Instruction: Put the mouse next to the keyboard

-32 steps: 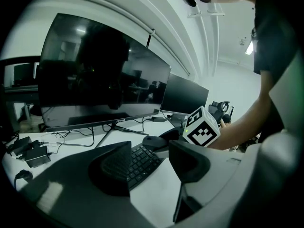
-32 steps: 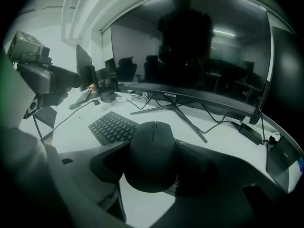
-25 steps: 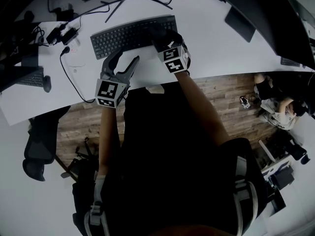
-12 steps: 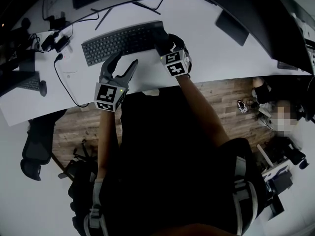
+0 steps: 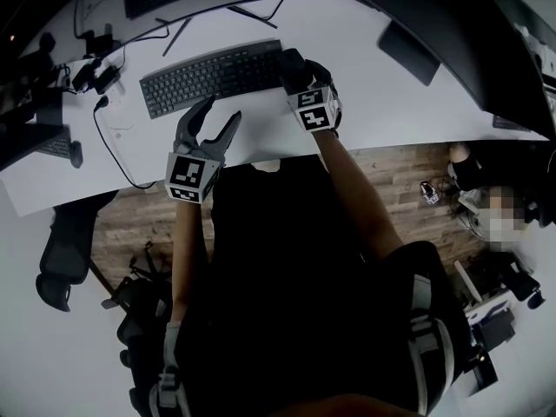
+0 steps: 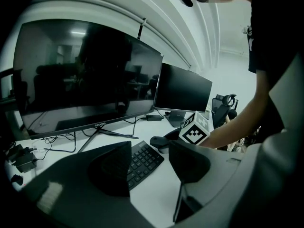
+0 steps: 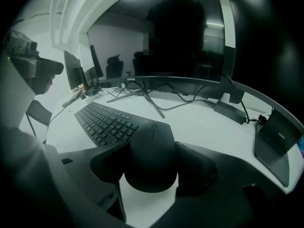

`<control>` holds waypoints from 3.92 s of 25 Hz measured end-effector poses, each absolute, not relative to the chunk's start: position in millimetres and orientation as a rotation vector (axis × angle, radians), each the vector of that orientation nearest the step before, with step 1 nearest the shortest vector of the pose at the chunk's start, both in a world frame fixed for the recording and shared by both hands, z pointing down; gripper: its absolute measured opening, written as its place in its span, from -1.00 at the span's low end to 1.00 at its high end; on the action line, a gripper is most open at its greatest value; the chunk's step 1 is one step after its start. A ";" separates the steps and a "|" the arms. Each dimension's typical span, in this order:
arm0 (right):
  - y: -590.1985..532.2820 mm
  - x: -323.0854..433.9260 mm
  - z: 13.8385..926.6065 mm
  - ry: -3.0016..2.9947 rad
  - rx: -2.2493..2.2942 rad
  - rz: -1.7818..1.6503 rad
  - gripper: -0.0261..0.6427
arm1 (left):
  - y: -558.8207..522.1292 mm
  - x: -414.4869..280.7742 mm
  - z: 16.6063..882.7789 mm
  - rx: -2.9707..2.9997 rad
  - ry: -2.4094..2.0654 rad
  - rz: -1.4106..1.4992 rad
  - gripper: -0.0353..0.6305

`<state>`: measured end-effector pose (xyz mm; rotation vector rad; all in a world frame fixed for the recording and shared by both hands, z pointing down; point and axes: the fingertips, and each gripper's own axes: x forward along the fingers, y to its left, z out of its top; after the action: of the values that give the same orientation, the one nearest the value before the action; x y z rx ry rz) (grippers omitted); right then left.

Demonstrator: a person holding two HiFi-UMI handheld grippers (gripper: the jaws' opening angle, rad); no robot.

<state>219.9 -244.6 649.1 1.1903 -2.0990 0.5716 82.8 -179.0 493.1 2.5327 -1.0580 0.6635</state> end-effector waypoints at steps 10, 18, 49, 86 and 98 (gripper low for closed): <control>-256.5 237.9 669.2 -2.041 1.254 0.631 -0.05 | -172.1 86.3 496.3 2.503 -1.086 0.707 -0.19; -259.6 241.5 683.1 -1.982 1.314 0.680 -0.04 | -163.1 86.4 496.5 2.493 -1.096 0.747 -0.19; -259.7 251.6 665.2 -2.068 1.386 0.656 0.15 | -145.0 81.9 473.9 2.488 -1.252 0.668 -0.21; -156.0 294.7 535.7 -2.406 1.261 0.410 -0.91 | -128.9 87.8 434.0 2.635 -1.227 0.505 -0.89; -136.0 255.2 481.9 -2.644 0.969 0.234 -0.92 | -136.2 91.5 434.2 2.667 -1.175 0.530 -0.90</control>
<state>255.2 -136.0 481.9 0.9686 -2.6436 0.2336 91.5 -136.2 434.2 2.6671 -1.1754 0.5297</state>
